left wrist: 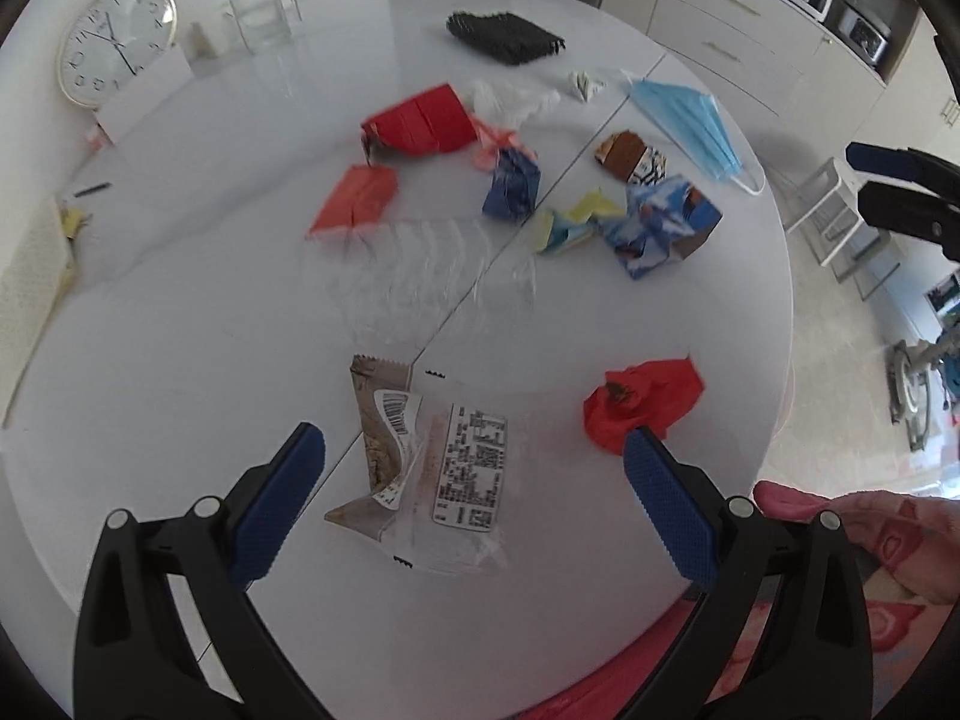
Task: Collect trash
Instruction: 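Grasp the clear snack wrapper with the left tool while the right grasps red paper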
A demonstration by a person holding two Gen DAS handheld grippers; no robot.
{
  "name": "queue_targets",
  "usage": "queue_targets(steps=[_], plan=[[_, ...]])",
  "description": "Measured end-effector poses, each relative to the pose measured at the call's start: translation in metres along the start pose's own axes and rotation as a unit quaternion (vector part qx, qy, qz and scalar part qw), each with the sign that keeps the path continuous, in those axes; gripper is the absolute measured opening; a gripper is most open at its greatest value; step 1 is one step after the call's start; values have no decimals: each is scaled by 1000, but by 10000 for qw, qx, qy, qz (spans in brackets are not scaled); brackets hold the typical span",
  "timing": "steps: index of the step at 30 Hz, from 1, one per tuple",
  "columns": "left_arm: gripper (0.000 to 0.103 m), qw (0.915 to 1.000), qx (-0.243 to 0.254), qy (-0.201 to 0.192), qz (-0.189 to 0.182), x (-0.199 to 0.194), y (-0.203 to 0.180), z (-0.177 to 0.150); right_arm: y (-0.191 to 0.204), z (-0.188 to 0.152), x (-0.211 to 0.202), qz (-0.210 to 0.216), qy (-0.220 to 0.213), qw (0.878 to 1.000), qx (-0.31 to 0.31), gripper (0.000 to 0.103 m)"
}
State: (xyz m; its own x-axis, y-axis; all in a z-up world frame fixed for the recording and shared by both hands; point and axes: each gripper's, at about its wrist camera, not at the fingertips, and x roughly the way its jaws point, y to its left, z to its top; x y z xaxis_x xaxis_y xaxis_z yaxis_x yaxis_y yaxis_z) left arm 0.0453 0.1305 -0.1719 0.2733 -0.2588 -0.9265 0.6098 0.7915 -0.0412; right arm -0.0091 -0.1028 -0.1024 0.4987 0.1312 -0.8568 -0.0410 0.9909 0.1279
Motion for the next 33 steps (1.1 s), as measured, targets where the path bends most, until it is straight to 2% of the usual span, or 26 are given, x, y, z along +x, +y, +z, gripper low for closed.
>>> queue_targets(steps=[7, 13, 17, 20, 21, 22, 24, 28, 33], plan=[[94, 9982, 228, 424, -361, 39, 15, -9, 17, -13, 21, -324, 318, 9983, 375, 101], [94, 9965, 163, 394, -712, 45, 27, -11, 22, -19, 34, -433, 497, 9956, 673, 101], [93, 9947, 345, 565, -787, 54, 26, -12, 29, -19, 43, -428, 591, 9953, 632, 101], [73, 9935, 452, 613, -851, 58, 23, -12, 34, -17, 46, -365, 617, 9960, 524, 101], [61, 9932, 446, 649, -854, 60, 23, -13, 36, -17, 47, -341, 638, 9962, 492, 101], [56, 9935, 439, 653, -823, 61, 23, -14, 38, -16, 48, -315, 661, 9963, 451, 101], [52, 9941, 477, 568, -786, 59, 24, -16, 44, -15, 51, -176, 714, 9968, 307, 101], [42, 9933, 263, 462, -1030, 52, 35, -17, 66, -16, 59, 181, 793, 9964, -253, 101], [40, 9938, 71, 282, -1074, 34, 48, -21, 101, -22, 82, 237, 977, 9865, -1294, 101]])
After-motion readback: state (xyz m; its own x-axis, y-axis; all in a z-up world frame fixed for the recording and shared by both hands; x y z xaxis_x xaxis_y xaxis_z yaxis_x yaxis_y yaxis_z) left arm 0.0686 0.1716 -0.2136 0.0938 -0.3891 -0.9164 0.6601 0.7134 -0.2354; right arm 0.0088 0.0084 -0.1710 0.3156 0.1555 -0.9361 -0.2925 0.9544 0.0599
